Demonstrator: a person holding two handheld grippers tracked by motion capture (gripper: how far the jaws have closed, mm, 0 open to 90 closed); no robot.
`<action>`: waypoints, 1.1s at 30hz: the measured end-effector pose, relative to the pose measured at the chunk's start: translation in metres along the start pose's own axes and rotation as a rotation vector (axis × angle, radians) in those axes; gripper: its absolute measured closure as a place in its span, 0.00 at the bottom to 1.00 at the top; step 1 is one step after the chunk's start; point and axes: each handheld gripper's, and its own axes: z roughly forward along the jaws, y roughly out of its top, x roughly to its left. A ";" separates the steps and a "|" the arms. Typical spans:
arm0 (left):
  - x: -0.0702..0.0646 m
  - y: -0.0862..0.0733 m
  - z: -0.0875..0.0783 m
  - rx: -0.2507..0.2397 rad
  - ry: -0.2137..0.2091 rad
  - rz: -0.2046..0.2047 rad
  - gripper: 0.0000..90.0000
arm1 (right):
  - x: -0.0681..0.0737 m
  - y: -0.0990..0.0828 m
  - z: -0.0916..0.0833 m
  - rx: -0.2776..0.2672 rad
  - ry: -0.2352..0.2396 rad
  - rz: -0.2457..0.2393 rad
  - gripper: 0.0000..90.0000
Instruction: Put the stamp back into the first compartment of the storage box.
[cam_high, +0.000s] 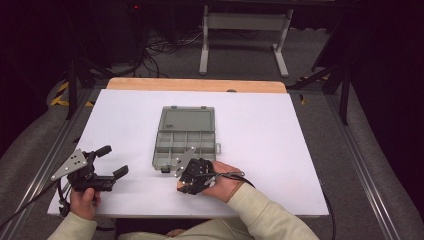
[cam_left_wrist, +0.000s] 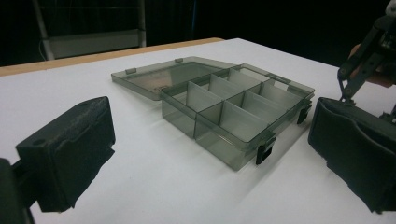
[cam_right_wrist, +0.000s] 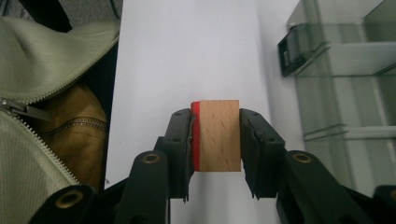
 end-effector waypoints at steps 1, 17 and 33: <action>0.000 0.000 0.000 0.000 0.002 0.000 0.02 | -0.001 0.000 -0.002 -0.007 -0.006 0.001 0.73; 0.000 0.000 0.000 0.002 0.005 0.001 0.02 | -0.020 0.008 -0.024 -0.062 -0.049 0.002 0.73; 0.000 0.000 0.000 0.002 0.002 -0.002 0.02 | -0.042 0.012 -0.041 -0.118 -0.095 0.031 0.73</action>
